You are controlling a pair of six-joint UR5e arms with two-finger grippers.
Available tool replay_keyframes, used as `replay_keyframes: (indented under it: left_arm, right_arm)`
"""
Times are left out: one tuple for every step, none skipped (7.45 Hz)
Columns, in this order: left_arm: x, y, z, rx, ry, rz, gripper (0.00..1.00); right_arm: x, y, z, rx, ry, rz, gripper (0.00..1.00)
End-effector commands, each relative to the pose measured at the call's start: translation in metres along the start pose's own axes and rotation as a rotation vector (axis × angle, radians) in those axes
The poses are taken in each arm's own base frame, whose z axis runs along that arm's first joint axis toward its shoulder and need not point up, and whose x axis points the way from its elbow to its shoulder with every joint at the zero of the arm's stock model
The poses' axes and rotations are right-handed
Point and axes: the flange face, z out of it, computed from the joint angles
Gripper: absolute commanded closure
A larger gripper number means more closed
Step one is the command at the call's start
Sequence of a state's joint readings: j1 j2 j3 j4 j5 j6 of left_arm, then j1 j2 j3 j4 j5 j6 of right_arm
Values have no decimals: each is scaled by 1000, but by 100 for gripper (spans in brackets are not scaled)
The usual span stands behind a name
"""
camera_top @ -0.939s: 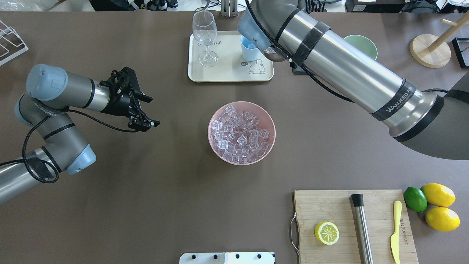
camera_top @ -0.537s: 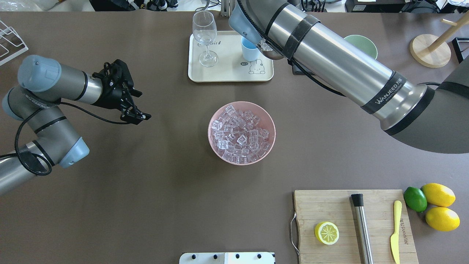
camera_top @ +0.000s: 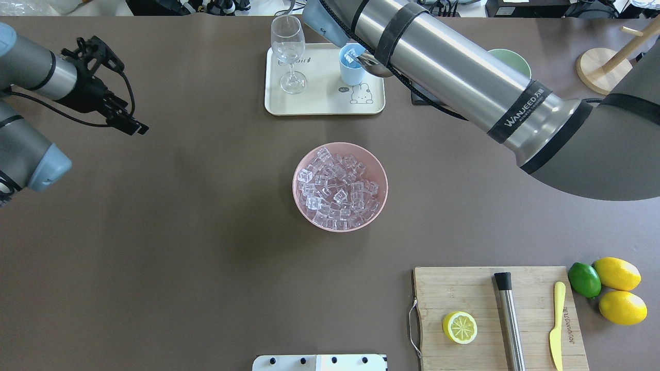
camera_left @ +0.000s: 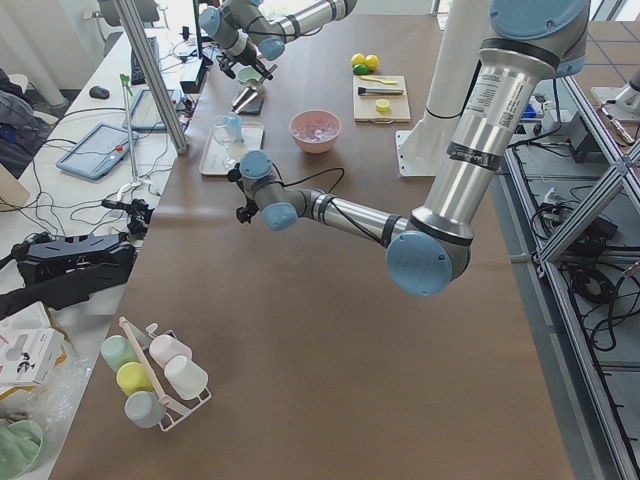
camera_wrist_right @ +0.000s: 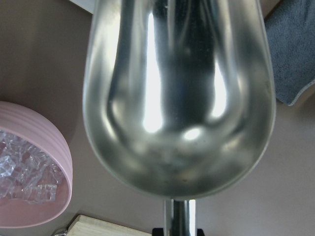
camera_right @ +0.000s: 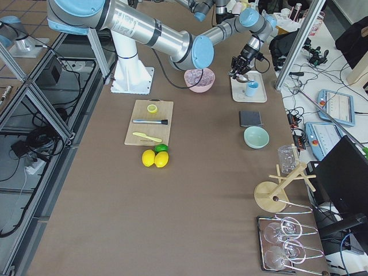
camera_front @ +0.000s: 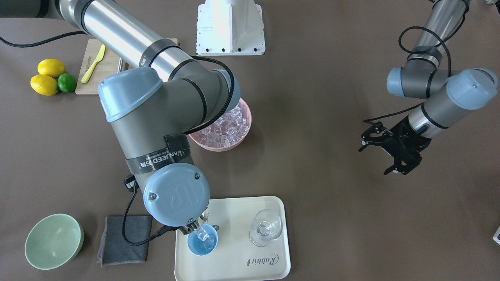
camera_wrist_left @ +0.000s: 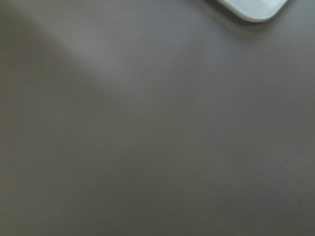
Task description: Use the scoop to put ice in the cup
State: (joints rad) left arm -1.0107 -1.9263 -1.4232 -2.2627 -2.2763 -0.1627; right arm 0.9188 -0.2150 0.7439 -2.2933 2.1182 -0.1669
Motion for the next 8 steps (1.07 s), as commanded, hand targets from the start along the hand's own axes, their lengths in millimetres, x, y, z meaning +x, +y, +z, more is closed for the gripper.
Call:
replay_keyframes:
  left_arm:
    - [-74,40,-35,-185,-86,-285,3]
    - [-89,54,-40,-239,-108,-361,3]
    - [-103,67,-45,-298,-145,-435,3]
    - [-124,86,-61,-324,-176,-503,3]
    - [-138,98,-84,-301,-193,-537,3]
    - [-155,117,-111,-285,-219,-592,3]
    - [-154,146,-136,-282,-236,-633,3]
    - [-142,175,-158,-264,-248,-650,3]
  right_arm:
    - [-2,-6,-12,-31,20,-18,100]
    - [-2,-6,-12,-30,17,-19,100]
    - [-1,-5,-15,-21,18,-28,100]
    - [8,3,-19,11,19,-28,100]
    - [24,18,-26,67,19,-22,100]
    - [41,36,-28,122,2,15,100]
    - [63,64,-14,186,-67,145,100]
    - [67,85,-3,224,-85,210,100]
